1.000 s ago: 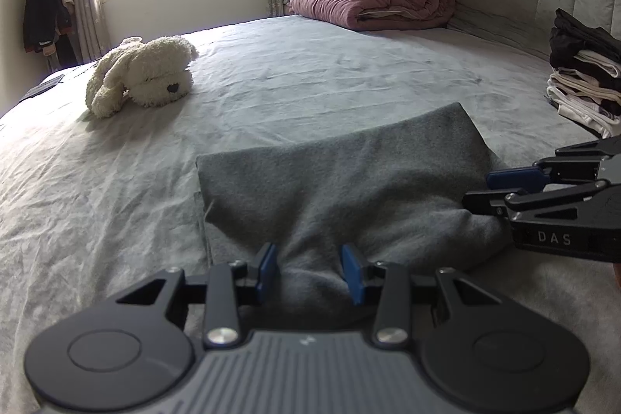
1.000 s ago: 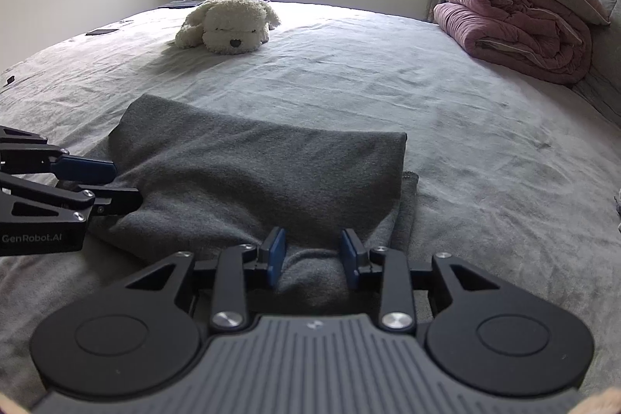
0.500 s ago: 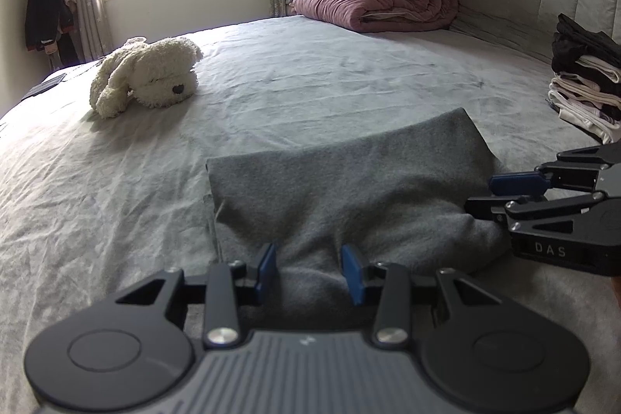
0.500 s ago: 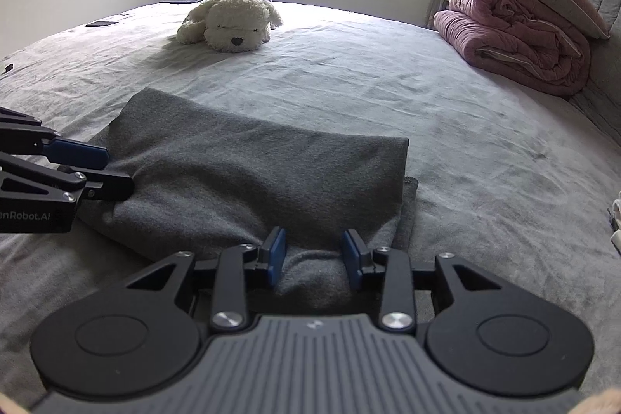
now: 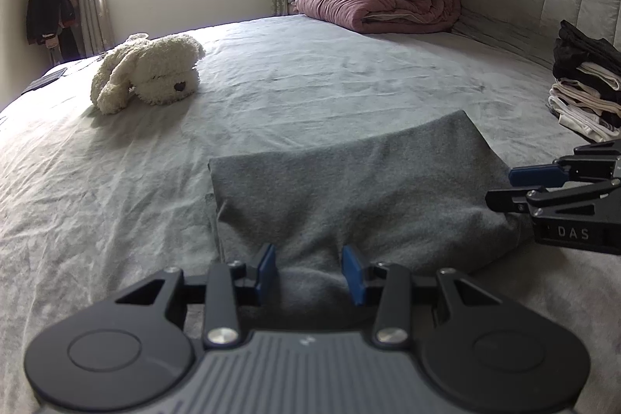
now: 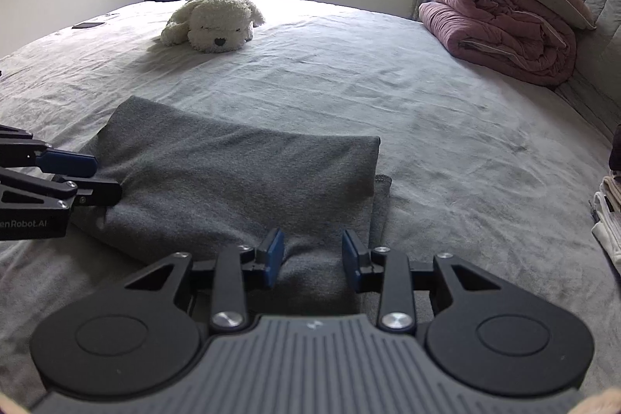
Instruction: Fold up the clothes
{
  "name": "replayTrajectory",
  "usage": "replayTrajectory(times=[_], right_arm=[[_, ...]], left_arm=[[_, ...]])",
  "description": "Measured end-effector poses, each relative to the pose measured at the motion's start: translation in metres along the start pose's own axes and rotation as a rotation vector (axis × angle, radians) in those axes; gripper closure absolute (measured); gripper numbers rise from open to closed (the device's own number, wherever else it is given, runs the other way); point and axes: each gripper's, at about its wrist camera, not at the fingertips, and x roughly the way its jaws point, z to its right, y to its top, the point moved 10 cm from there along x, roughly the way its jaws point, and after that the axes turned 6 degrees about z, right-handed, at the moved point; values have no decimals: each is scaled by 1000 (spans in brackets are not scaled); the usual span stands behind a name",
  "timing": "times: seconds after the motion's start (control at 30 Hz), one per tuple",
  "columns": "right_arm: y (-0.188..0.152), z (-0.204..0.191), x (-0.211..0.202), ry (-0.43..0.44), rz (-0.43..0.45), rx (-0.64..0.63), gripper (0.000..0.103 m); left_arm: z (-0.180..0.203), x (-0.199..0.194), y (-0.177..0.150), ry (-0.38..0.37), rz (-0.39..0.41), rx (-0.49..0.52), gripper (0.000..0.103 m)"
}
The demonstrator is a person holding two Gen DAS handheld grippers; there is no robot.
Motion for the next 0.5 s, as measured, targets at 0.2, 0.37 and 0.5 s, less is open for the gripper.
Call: replayTrajectory(times=[0.2,0.37,0.5], right_arm=[[-9,2,7,-13,-29,18,65],[-10,8,9,-1,-36,71,63],[-3,12,0,-29,-16,62,62]], left_arm=[[0,0,1,-6,8,6,62],[1,-3,2,-7,20,23,62],[3,-10,4,-4,41,40,62]])
